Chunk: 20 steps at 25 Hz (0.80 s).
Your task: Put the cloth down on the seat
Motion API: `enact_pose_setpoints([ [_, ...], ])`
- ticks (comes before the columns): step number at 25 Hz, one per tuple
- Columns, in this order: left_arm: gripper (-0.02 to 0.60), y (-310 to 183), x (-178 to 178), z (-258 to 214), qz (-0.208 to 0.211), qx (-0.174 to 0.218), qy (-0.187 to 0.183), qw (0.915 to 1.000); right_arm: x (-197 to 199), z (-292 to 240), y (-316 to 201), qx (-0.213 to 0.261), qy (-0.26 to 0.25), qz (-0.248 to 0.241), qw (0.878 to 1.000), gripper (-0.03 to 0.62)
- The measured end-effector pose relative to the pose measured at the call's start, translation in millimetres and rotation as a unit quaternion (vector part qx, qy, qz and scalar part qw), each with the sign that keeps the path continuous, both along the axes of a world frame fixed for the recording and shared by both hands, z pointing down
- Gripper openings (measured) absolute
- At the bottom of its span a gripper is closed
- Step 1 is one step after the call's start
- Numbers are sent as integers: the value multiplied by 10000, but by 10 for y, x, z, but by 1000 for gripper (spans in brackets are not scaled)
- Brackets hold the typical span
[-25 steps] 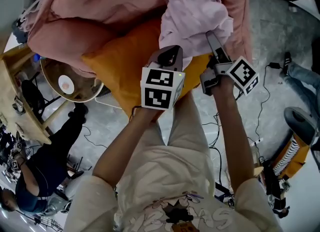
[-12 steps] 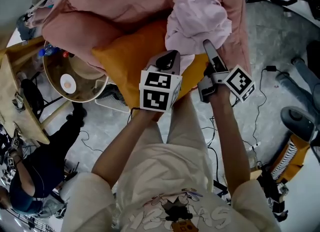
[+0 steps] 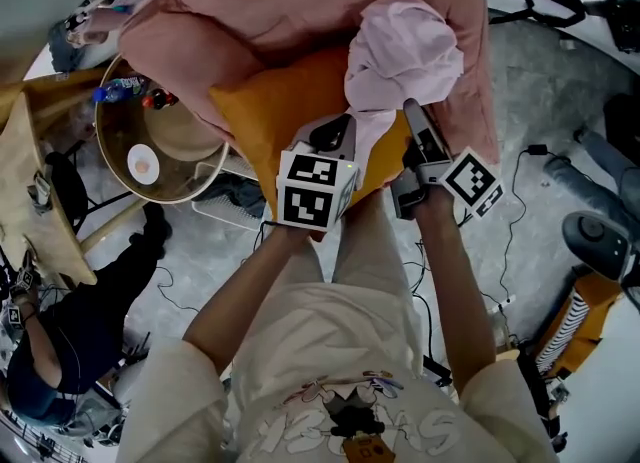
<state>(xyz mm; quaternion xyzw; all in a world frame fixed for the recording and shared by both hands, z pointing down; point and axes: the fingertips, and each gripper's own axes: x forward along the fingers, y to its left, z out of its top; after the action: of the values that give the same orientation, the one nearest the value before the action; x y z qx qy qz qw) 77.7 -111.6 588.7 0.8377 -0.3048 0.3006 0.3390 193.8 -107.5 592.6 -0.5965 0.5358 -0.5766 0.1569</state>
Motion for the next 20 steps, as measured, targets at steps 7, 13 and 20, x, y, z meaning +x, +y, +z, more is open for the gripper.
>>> enact_pose_setpoints([
  [7,3,144,-212,-280,-28,-39,151,9999,-325,-294,120,122,53,-129,9998,196],
  [13,3,294,-347,-566,79,89,258,9996,-584,-561,273,199,97,-222,9995,156],
  [20,3,427,-489,-860,213,290,393,9986,-807,-1001,355,542,241,-334,9977,123],
])
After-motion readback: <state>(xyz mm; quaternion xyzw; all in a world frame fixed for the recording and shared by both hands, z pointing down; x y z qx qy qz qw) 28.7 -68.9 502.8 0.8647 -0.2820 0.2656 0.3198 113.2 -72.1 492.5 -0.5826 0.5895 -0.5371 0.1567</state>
